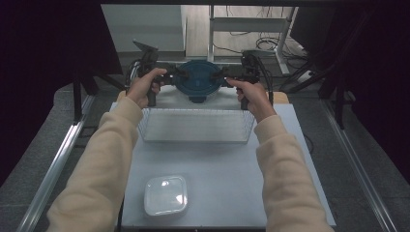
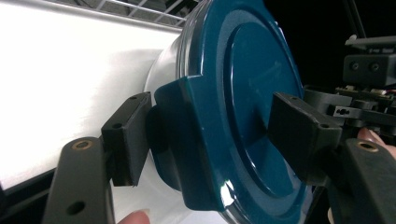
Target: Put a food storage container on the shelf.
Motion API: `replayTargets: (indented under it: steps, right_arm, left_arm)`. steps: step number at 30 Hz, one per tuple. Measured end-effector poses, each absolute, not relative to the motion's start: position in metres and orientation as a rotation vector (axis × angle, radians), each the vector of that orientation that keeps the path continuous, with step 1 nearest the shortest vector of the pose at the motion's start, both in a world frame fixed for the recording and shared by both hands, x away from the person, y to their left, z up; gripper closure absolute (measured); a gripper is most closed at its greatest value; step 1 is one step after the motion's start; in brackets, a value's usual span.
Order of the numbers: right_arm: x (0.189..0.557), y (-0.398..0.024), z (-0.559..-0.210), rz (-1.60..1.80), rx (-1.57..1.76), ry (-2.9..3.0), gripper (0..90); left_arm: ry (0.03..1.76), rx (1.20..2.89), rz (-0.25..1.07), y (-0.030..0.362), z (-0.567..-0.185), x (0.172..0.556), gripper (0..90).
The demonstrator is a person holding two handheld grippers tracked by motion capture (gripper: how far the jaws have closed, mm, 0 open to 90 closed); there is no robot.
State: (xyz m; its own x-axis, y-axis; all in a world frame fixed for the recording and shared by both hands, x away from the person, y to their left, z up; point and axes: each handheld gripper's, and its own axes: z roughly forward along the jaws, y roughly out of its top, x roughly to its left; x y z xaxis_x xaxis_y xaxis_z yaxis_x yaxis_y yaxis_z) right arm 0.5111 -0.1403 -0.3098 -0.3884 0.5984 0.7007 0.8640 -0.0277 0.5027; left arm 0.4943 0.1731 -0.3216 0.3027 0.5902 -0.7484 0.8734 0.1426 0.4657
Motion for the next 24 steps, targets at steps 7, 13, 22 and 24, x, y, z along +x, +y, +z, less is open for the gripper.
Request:
replayTargets:
  steps: [7, 13, 22, 24]
  right_arm:
    - [0.514, -0.142, -0.317, -1.383, -1.566, -1.93, 31.4]
    - [0.509, -0.137, -0.315, -1.396, -1.569, -1.999, 24.6]
    - [0.487, -0.132, -0.297, -1.464, -1.622, -2.218, 11.8]
    - [0.479, -0.135, -0.292, -1.499, -1.622, -2.292, 13.0]
  left_arm:
    - [1.375, 1.545, -0.324, 0.171, -0.325, 0.495, 31.2]
    - [1.386, 1.562, -0.277, 0.167, -0.324, 0.491, 24.2]
    - [1.326, 1.651, -0.015, 0.164, -0.306, 0.465, 18.5]
    - [1.286, 1.69, 0.051, 0.166, -0.3, 0.453, 20.3]
